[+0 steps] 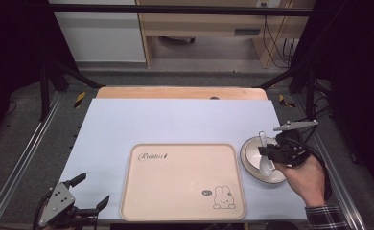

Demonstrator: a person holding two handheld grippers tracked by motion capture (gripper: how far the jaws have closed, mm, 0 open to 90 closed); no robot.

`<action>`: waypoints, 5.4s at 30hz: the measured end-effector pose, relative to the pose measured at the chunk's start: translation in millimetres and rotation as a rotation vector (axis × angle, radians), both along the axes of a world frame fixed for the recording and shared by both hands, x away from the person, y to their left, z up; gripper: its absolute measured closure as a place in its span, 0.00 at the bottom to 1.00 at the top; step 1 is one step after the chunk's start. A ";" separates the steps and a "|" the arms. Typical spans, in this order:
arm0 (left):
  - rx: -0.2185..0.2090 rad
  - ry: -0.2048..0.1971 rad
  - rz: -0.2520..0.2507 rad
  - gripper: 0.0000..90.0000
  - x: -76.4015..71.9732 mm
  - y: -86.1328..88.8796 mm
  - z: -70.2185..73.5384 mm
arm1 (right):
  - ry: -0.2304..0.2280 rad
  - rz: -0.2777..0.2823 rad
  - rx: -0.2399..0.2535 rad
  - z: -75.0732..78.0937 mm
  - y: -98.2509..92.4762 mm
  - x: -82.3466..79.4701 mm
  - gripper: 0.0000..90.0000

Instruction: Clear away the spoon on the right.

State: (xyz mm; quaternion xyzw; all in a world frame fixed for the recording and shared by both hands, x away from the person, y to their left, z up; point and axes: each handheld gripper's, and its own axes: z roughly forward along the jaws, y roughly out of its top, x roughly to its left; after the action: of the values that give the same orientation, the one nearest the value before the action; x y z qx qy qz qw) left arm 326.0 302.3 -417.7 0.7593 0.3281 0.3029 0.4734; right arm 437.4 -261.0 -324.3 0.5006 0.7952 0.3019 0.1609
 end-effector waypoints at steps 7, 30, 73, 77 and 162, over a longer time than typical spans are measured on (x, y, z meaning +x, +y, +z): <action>0.000 -0.001 0.000 0.02 -0.1 0.0 0.1 | 0.039 0.037 0.005 -4.1 12.4 -5.3 0.83; -0.003 -0.006 -0.004 0.02 -0.9 0.9 1.6 | 0.165 0.145 -0.026 -27.2 63.0 -6.8 0.83; -0.007 -0.009 -0.005 0.02 -1.2 1.4 2.0 | 0.276 0.150 -0.078 -105.9 97.9 12.4 0.82; -0.008 -0.008 -0.004 0.02 -1.3 1.2 2.0 | 0.278 0.149 -0.084 -108.4 99.3 12.1 0.82; 0.005 -0.009 -0.014 0.02 -1.9 0.5 2.5 | 0.112 0.158 -0.071 -130.4 97.7 3.9 0.97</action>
State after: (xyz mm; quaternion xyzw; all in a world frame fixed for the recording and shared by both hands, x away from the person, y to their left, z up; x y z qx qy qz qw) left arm 324.2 302.9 -415.2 0.7613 0.3199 0.3041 0.4751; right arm 441.3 -163.4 -454.7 0.4466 0.8501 0.2567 0.1096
